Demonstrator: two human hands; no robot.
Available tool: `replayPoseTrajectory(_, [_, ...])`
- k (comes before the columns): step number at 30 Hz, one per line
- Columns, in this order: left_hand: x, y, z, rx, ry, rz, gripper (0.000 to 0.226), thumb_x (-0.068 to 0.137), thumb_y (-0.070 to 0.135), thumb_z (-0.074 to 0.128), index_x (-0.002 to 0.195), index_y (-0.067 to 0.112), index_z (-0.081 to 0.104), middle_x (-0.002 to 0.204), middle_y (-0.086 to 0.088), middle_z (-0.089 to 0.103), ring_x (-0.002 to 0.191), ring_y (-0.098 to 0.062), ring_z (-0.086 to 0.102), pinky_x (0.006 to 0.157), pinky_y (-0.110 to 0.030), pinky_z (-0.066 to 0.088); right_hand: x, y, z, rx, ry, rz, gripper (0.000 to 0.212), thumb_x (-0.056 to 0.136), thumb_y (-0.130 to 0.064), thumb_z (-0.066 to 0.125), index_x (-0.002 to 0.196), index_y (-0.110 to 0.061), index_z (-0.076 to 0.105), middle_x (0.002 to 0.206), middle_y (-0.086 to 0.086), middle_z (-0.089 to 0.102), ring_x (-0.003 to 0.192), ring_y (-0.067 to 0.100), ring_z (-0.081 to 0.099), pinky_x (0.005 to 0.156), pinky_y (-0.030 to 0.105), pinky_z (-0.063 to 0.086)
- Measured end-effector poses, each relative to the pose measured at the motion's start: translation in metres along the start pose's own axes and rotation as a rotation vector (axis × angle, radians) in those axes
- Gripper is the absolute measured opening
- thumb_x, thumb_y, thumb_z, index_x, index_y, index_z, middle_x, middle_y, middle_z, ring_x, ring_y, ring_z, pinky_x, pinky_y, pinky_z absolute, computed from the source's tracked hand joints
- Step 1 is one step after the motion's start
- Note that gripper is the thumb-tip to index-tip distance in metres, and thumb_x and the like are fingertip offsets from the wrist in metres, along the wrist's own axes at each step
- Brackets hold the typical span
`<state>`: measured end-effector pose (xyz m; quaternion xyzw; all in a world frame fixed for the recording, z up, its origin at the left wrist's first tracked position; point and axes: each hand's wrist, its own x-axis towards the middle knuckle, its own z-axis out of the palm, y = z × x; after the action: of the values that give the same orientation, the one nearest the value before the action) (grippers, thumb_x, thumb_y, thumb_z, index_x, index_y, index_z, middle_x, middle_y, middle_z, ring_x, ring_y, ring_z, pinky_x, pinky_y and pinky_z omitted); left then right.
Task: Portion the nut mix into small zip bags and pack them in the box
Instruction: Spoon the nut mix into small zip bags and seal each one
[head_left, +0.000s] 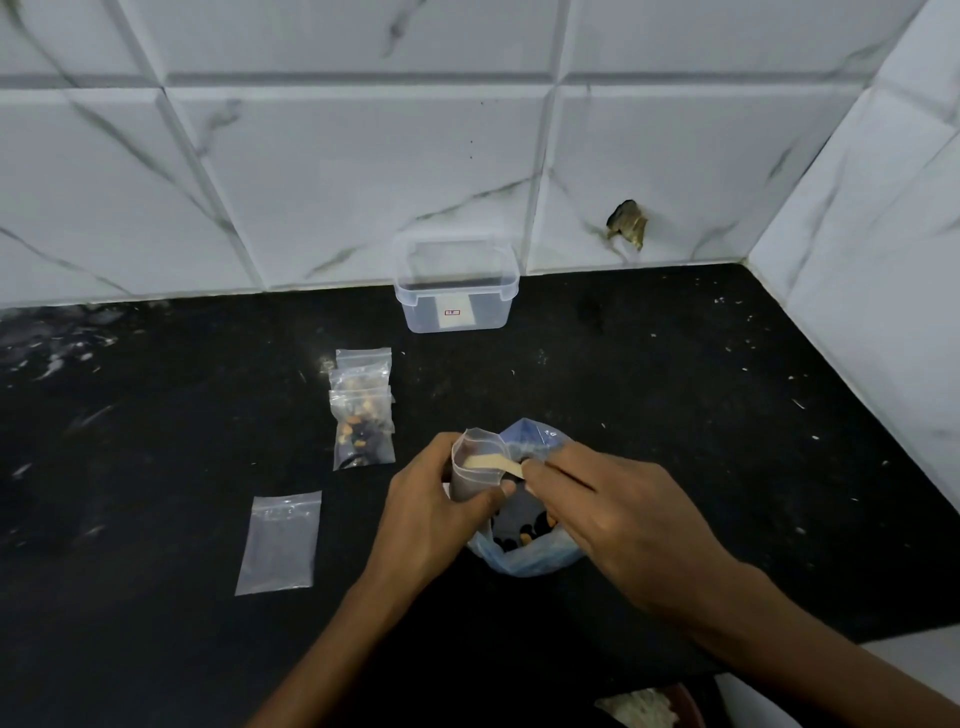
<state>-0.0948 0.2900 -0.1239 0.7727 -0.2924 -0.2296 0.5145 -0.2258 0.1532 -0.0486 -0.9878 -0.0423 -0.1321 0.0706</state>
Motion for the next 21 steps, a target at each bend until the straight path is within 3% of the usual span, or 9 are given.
replayPoseTrajectory(4, [0.001, 0.001, -0.001, -0.028, 0.022, -0.02, 0.036, 0.079, 0.032, 0.08, 0.108, 0.04, 0.061, 0.101, 0.022, 0.07, 0.095, 0.006, 0.064, 0.075, -0.015, 0.052, -0.004, 0.008, -0.001, 0.107, 0.278, 0.107, 0.029, 0.093, -0.025, 0.045, 0.097, -0.007, 0.067, 0.088, 0.005, 0.067, 0.072, 0.012, 0.063, 0.062, 0.024, 0.055])
replayPoseTrajectory(8, [-0.001, 0.0, -0.005, -0.037, 0.061, -0.045, 0.034, 0.079, 0.032, 0.079, 0.106, 0.042, 0.06, 0.099, 0.024, 0.068, 0.095, 0.008, 0.063, 0.076, -0.016, 0.052, -0.011, 0.022, -0.001, 0.319, 0.46, 0.429, 0.017, 0.087, -0.017, 0.062, 0.101, -0.011, 0.07, 0.091, -0.007, 0.065, 0.083, -0.003, 0.06, 0.079, 0.008, 0.047])
replayPoseTrajectory(12, [-0.003, 0.001, -0.01, -0.018, 0.085, -0.059, 0.036, 0.08, 0.032, 0.079, 0.103, 0.047, 0.055, 0.1, 0.025, 0.065, 0.096, 0.016, 0.059, 0.07, -0.005, 0.047, -0.022, 0.028, 0.017, 0.452, 0.402, 0.695, 0.015, 0.087, -0.015, 0.059, 0.096, -0.022, 0.068, 0.082, -0.019, 0.062, 0.084, -0.005, 0.061, 0.071, 0.007, 0.048])
replayPoseTrajectory(16, [-0.004, 0.004, -0.012, -0.025, 0.085, -0.065, 0.035, 0.08, 0.031, 0.079, 0.1, 0.047, 0.055, 0.098, 0.025, 0.065, 0.094, 0.017, 0.058, 0.069, -0.004, 0.047, -0.036, 0.03, 0.061, 0.433, 0.231, 0.897, 0.015, 0.089, -0.015, 0.061, 0.088, -0.028, 0.066, 0.078, -0.015, 0.064, 0.075, -0.004, 0.062, 0.066, 0.018, 0.052])
replayPoseTrajectory(21, [-0.005, 0.004, -0.01, -0.011, 0.079, -0.075, 0.038, 0.078, 0.035, 0.079, 0.106, 0.046, 0.055, 0.104, 0.023, 0.065, 0.098, 0.016, 0.057, 0.07, -0.007, 0.047, -0.045, 0.022, 0.1, 0.274, -0.009, 0.927, 0.008, 0.093, -0.025, 0.058, 0.091, -0.032, 0.061, 0.079, -0.012, 0.06, 0.071, -0.002, 0.057, 0.064, 0.015, 0.047])
